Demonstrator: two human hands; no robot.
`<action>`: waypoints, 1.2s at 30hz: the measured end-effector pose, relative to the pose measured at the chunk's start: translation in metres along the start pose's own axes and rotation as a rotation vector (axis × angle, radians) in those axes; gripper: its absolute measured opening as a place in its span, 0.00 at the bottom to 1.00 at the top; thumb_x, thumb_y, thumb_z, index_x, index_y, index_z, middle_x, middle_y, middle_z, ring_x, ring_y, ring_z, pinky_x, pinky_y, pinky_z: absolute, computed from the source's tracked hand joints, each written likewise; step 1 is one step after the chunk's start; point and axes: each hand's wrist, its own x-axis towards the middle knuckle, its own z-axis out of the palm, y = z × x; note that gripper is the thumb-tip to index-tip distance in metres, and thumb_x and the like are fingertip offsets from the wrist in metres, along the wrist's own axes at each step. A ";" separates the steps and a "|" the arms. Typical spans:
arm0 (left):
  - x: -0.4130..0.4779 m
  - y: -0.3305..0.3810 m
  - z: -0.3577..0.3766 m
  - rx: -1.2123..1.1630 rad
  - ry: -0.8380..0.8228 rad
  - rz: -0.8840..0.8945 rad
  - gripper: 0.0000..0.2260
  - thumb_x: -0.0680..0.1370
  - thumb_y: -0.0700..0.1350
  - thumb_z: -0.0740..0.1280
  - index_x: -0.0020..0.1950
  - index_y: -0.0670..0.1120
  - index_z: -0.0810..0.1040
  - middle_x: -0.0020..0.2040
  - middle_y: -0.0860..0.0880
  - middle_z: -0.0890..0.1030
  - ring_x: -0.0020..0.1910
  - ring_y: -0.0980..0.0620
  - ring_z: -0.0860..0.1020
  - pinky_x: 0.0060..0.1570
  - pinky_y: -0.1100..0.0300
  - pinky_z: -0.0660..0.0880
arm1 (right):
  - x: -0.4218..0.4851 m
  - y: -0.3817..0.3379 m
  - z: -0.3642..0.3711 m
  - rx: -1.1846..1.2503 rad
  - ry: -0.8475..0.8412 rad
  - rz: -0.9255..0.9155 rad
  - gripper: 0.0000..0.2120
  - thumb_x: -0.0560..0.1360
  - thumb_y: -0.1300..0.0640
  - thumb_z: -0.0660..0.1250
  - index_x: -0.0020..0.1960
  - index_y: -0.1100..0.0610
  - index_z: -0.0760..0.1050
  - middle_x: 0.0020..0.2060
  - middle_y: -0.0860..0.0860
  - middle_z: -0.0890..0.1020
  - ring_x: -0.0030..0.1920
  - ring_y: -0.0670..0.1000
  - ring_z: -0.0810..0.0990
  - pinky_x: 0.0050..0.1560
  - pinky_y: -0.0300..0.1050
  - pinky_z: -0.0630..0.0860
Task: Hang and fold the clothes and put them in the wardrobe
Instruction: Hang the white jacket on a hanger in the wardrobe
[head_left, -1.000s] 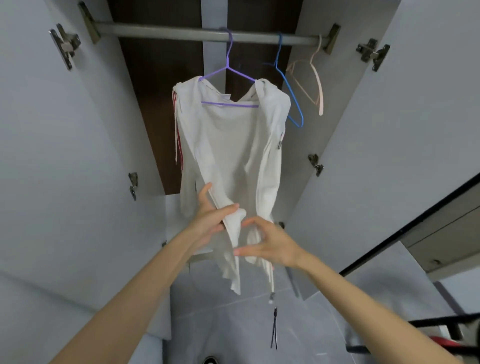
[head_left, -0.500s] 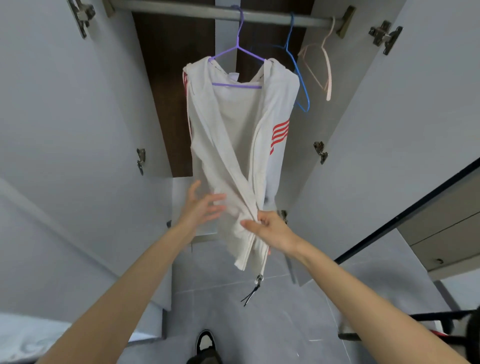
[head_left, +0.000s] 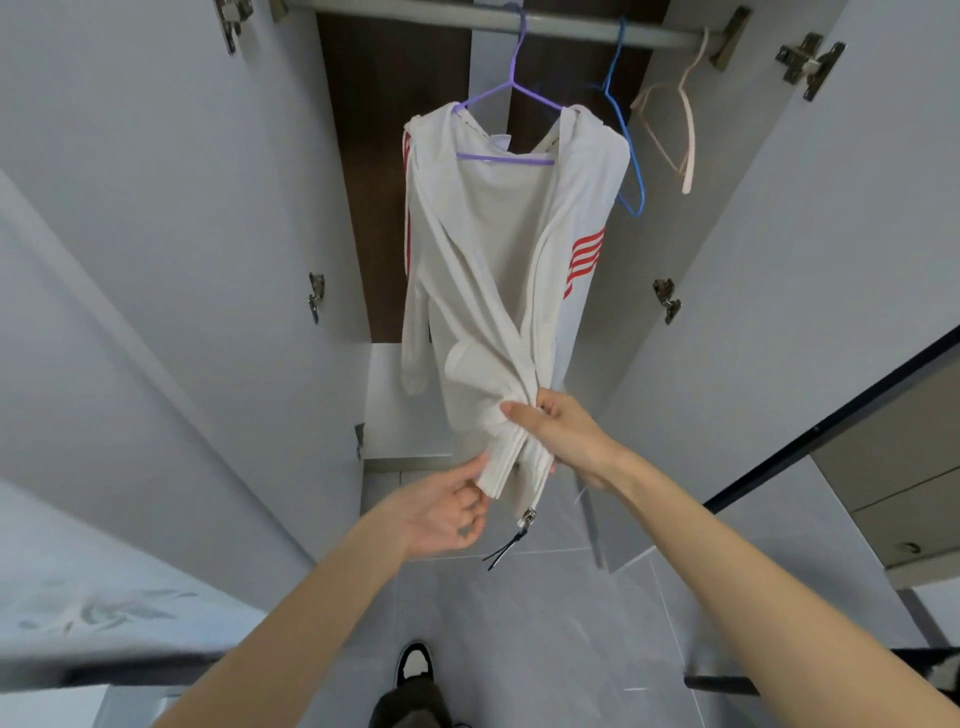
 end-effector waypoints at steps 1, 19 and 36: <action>-0.001 -0.001 0.003 -0.051 0.014 0.042 0.14 0.65 0.47 0.74 0.49 0.46 0.79 0.38 0.51 0.80 0.38 0.56 0.74 0.43 0.64 0.70 | -0.002 -0.001 -0.001 0.003 -0.012 -0.007 0.09 0.78 0.53 0.65 0.47 0.60 0.74 0.28 0.54 0.73 0.21 0.44 0.70 0.21 0.35 0.65; -0.050 0.000 0.012 0.690 0.201 0.750 0.11 0.78 0.38 0.67 0.59 0.40 0.75 0.54 0.40 0.82 0.51 0.47 0.81 0.55 0.51 0.77 | -0.014 -0.028 0.027 0.050 0.237 -0.211 0.24 0.75 0.58 0.70 0.60 0.48 0.57 0.50 0.58 0.75 0.22 0.47 0.77 0.26 0.39 0.75; -0.058 0.031 -0.008 0.316 0.160 0.650 0.09 0.73 0.33 0.70 0.52 0.38 0.79 0.49 0.40 0.83 0.44 0.50 0.84 0.42 0.63 0.80 | -0.023 -0.022 0.034 0.235 0.110 0.068 0.13 0.82 0.50 0.58 0.43 0.58 0.66 0.30 0.56 0.81 0.27 0.51 0.80 0.32 0.44 0.80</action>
